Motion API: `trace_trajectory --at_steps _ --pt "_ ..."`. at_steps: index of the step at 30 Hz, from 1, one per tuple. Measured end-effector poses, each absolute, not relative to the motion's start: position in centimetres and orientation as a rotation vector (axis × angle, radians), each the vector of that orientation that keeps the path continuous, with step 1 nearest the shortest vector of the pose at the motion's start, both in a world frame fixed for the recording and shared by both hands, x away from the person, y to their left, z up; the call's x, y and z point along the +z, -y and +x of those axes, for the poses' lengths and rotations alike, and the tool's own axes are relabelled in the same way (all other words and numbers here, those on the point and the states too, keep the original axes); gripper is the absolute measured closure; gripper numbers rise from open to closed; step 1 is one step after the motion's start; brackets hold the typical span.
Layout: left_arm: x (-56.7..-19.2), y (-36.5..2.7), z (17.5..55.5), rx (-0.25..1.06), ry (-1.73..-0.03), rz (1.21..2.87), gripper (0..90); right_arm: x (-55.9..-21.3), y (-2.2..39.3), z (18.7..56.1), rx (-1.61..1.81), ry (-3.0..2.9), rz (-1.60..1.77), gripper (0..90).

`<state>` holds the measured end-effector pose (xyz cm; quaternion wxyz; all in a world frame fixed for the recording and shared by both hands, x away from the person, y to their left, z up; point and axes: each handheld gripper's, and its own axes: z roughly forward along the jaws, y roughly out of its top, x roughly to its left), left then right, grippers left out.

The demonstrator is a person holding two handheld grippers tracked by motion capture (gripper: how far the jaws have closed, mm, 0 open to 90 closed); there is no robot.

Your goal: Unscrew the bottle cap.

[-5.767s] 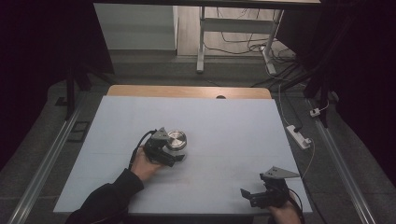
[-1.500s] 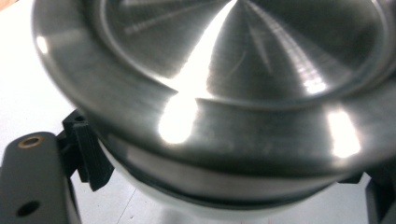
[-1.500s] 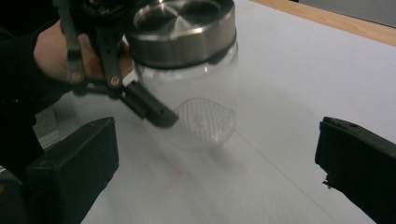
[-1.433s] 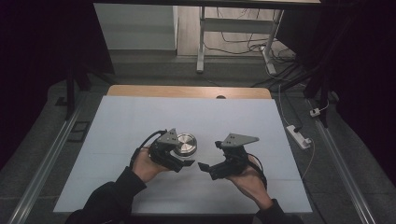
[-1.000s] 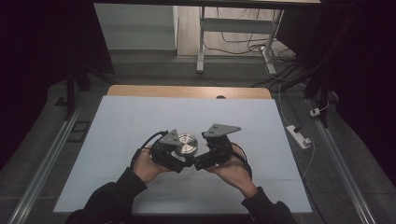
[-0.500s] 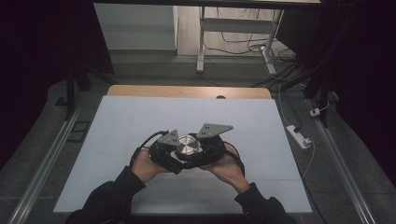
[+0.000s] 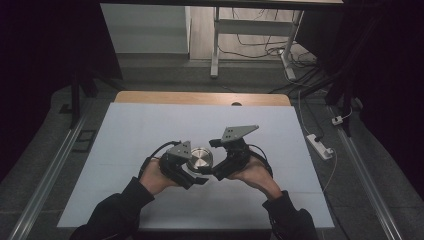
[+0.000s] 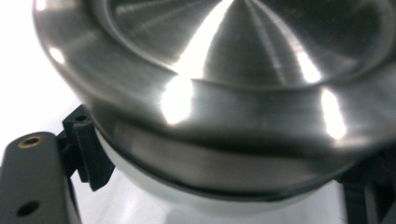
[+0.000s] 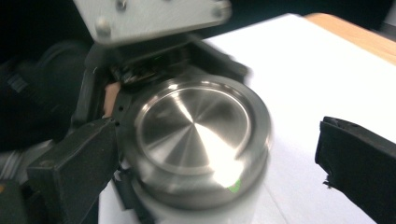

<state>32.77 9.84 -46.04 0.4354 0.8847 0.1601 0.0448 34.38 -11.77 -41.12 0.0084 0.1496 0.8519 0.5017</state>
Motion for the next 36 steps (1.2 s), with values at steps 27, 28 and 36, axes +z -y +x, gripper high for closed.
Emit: trace_trajectory --at_steps 27,28,36 --pt "-45.7 -8.8 31.3 -0.077 -0.048 2.199 14.9 -41.8 11.8 33.1 1.716 -2.787 -0.044 18.0" --pt "-45.6 -8.8 31.3 -0.070 -0.066 2.196 14.9 -41.8 11.9 33.1 1.731 -2.787 -0.056 17.8" --pt "-45.6 -10.4 32.9 0.145 -0.457 2.181 14.9 -39.8 12.2 33.4 1.605 -2.598 0.507 3.6"
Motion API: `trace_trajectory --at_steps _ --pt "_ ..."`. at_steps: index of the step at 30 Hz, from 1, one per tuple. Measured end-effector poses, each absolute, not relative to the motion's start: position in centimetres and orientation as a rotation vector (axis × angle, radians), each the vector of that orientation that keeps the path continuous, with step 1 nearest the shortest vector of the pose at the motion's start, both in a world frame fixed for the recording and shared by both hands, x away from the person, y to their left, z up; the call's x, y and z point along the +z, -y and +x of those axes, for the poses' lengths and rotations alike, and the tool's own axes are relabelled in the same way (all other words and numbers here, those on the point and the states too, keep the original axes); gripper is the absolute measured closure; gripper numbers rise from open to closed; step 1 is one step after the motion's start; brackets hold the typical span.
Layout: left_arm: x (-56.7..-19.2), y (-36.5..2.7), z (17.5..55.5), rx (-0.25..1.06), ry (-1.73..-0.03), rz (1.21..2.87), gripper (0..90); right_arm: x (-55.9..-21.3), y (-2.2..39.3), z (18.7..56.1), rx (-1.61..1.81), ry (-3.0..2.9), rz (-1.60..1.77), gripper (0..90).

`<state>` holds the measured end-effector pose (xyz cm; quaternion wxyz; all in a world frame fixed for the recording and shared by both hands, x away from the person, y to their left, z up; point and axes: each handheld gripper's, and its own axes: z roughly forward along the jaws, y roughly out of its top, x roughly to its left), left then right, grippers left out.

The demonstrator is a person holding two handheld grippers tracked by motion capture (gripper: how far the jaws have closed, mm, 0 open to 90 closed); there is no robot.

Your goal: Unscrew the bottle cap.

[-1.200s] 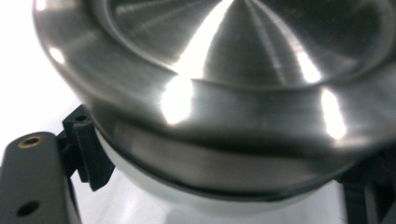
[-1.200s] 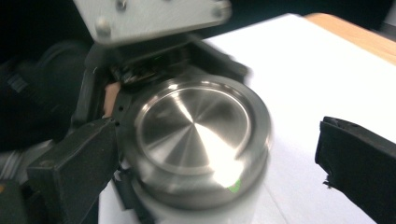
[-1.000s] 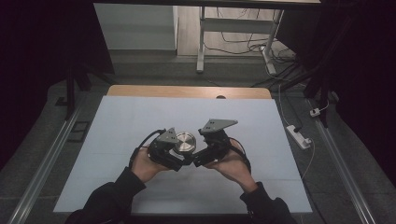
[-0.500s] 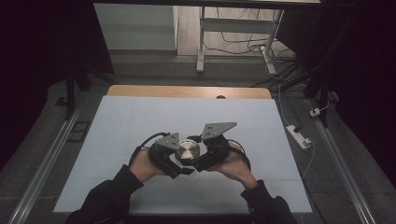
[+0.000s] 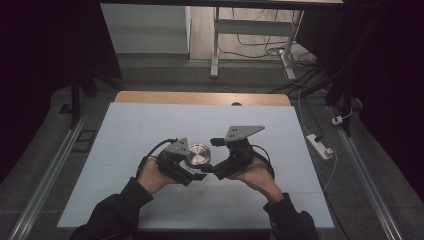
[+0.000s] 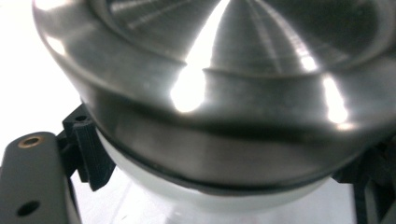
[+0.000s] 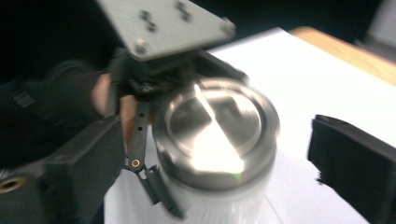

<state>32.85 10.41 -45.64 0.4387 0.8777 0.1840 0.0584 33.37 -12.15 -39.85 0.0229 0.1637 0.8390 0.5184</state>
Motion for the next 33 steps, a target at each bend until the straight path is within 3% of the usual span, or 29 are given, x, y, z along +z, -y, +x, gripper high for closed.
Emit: trace_trajectory --at_steps 5,9,11,22,27,33 --pt "-45.8 -10.0 32.7 0.163 -0.520 2.171 14.9 -40.7 10.2 32.4 1.452 -2.516 0.629 4.3" --pt "-45.5 -9.6 32.4 0.157 -0.480 2.189 14.9 -41.0 9.1 31.3 1.403 -2.443 0.593 17.7" --pt "-45.4 -9.6 32.3 0.137 -0.455 2.185 14.9 -40.9 9.2 31.0 1.399 -2.435 0.555 17.9" --pt "-44.7 -9.2 30.9 -0.068 -0.050 2.192 14.9 -40.7 12.3 32.7 1.771 -2.741 0.023 17.8" --pt "-44.6 -9.6 31.3 0.047 -0.193 2.219 14.9 -39.8 13.0 32.7 1.779 -2.677 0.084 14.9" --pt "-45.2 -10.0 32.1 0.149 -0.438 2.199 14.9 -38.9 12.6 32.5 1.654 -2.618 0.453 0.3"
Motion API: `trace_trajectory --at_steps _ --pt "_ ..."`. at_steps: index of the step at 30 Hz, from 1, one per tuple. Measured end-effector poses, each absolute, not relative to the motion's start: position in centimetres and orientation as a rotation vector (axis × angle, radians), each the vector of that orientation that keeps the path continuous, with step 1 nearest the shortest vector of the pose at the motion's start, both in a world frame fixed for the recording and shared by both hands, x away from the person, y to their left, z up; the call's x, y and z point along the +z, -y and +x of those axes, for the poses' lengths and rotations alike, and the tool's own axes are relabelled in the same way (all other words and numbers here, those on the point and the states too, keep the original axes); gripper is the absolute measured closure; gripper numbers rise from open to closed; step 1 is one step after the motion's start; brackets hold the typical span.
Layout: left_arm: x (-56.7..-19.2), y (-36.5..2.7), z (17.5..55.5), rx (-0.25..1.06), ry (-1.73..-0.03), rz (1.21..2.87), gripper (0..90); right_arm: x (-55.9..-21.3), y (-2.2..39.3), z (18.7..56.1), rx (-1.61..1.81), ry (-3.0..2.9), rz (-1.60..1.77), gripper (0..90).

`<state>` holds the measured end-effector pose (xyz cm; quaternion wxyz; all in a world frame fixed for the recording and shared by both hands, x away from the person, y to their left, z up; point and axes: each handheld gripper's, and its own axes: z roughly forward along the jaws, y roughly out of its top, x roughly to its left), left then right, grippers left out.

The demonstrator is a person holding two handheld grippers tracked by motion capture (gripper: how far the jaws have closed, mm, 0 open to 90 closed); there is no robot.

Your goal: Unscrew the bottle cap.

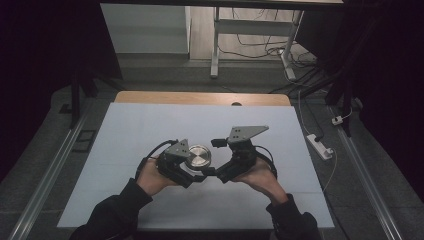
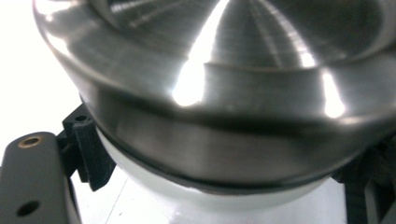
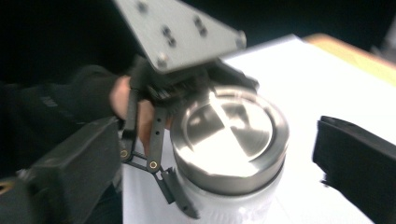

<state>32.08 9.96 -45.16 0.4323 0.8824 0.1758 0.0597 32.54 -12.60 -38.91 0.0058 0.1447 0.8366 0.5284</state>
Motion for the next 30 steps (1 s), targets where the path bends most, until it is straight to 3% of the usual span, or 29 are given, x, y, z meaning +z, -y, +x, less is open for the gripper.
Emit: trace_trajectory --at_steps 3,6,9,13,23,26,30 --pt "-45.3 -9.5 31.9 0.161 -0.481 2.201 14.9 -39.5 11.0 31.8 1.449 -2.569 0.578 0.9" --pt "-45.2 -9.1 31.6 0.166 -0.479 2.207 14.9 -39.8 9.7 30.8 1.404 -2.498 0.593 8.6" --pt "-45.0 -9.1 31.5 0.135 -0.432 2.207 14.9 -40.0 9.1 30.2 1.345 -2.448 0.548 17.4" --pt "-44.8 -9.6 31.4 0.075 -0.315 2.202 14.9 -39.6 9.8 30.4 1.445 -2.514 0.458 19.6" --pt "-45.0 -9.4 30.6 -0.111 -0.005 2.162 14.9 -40.2 11.9 31.7 1.767 -2.709 -0.040 19.6" --pt "-44.7 -9.6 30.8 -0.045 -0.090 2.169 14.9 -40.0 12.2 31.9 1.771 -2.689 -0.001 14.1" --pt "-44.7 -10.1 31.5 0.101 -0.297 2.193 14.9 -39.1 12.1 32.1 1.619 -2.692 0.335 5.0"
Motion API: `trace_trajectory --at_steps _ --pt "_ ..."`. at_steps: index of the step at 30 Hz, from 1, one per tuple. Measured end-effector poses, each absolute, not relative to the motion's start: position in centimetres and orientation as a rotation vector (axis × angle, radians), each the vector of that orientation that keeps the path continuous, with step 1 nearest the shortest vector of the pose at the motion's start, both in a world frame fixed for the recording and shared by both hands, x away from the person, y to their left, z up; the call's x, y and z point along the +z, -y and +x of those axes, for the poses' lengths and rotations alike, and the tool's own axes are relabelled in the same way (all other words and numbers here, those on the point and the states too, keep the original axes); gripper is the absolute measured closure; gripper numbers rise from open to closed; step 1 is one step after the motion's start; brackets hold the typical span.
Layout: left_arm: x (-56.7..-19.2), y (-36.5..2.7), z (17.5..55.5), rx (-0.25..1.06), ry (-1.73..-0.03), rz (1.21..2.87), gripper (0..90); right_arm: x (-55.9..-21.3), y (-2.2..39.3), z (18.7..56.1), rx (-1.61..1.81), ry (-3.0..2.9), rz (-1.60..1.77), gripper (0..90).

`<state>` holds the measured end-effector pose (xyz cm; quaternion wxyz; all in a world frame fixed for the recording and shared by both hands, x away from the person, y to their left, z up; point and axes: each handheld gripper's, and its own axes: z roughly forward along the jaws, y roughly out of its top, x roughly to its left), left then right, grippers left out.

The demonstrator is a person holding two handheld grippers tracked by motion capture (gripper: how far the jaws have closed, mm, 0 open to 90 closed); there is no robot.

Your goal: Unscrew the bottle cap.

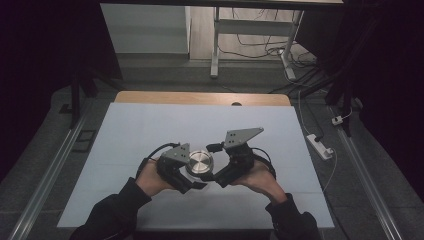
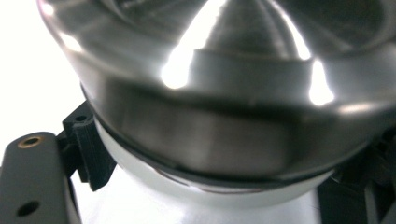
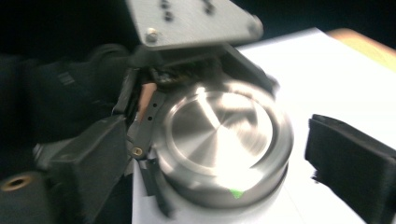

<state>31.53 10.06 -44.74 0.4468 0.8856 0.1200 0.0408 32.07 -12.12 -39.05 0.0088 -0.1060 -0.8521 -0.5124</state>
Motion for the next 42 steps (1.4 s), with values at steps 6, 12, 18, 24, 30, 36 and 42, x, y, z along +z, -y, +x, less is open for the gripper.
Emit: trace_trajectory --at_steps 6,12,18,24,30,36,42 --pt "-45.4 -9.6 31.8 0.133 -0.463 2.159 14.9 -39.9 10.1 31.1 -1.600 2.873 -0.660 7.9" --pt "-45.1 -9.8 31.7 0.047 -0.351 2.161 14.9 -40.3 9.6 30.6 -1.662 2.870 -0.566 18.1" --pt "-44.9 -10.2 31.6 -0.048 -0.150 2.158 14.9 -40.0 10.8 31.3 -1.666 2.686 -0.319 18.3" --pt "-45.3 -10.1 31.7 -0.034 -0.134 2.194 14.9 -39.8 11.4 31.5 -1.701 2.647 -0.250 18.3" --pt "-45.8 -10.4 32.3 0.014 -0.224 2.202 14.9 -39.5 11.8 31.6 -1.721 2.687 -0.291 18.2" --pt "-45.9 -10.9 33.0 0.062 -0.318 2.189 14.9 -39.3 12.1 31.4 -1.748 2.703 -0.336 18.1" --pt "-46.0 -11.2 33.4 0.097 -0.388 2.174 14.9 -39.3 12.2 30.8 -1.744 2.726 -0.382 18.1"
